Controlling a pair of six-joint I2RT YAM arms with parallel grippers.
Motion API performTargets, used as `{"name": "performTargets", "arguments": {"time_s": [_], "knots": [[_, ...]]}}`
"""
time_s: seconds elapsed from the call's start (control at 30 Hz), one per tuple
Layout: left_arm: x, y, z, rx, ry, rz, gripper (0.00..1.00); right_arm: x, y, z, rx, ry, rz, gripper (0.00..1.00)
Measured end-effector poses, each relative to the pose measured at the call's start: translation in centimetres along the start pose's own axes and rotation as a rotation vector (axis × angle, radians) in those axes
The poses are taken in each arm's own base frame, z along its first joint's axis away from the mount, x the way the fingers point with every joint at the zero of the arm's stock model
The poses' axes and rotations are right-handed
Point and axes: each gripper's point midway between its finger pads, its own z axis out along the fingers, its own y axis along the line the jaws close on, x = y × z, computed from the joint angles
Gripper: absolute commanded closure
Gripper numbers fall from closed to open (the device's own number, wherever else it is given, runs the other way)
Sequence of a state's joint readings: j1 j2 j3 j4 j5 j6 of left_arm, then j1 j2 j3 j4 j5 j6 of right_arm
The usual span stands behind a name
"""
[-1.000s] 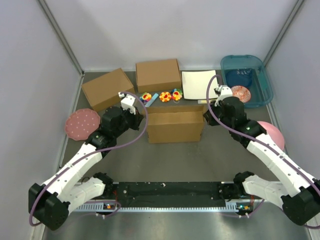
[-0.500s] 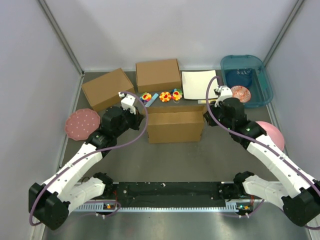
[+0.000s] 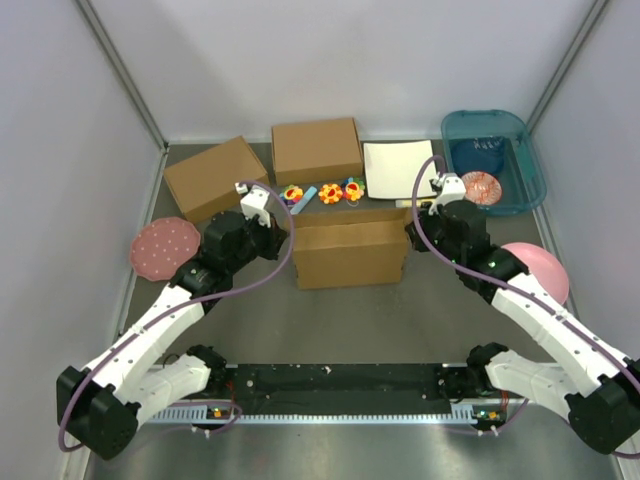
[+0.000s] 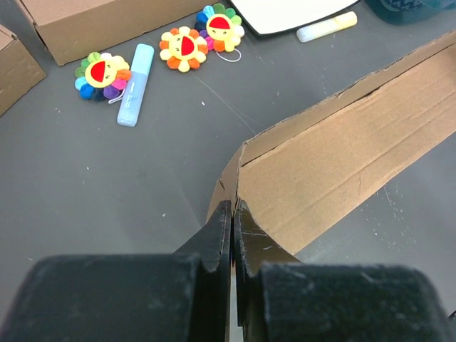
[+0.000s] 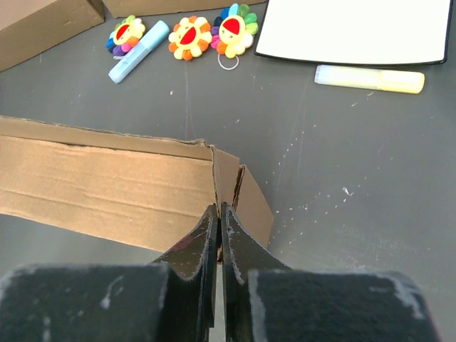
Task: Fold the paper box
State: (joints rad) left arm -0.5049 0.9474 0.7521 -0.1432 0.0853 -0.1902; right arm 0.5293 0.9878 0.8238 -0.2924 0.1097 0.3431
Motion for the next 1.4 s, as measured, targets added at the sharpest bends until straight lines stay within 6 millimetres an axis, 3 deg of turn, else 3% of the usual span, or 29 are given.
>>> {"name": "performTargets", "arguments": {"time_s": [0.3, 0.83, 1.1, 1.4], "knots": [[-0.1, -0.2, -0.2, -0.014, 0.008, -0.092, 1.0, 0.0, -0.1, 0.0, 0.002, -0.007, 0.002, 1.0], [-0.2, -0.5, -0.1, -0.062, -0.055, -0.455, 1.0, 0.2, 0.4, 0.1, 0.012, -0.029, -0.001, 1.0], [-0.1, -0.4, 0.3, -0.084, -0.1, -0.446, 1.0, 0.2, 0.4, 0.1, 0.013, -0.035, 0.004, 1.0], [0.2, -0.4, 0.2, -0.165, -0.132, -0.315, 1.0, 1.0, 0.3, 0.1, 0.018, -0.018, -0.002, 1.0]]}}
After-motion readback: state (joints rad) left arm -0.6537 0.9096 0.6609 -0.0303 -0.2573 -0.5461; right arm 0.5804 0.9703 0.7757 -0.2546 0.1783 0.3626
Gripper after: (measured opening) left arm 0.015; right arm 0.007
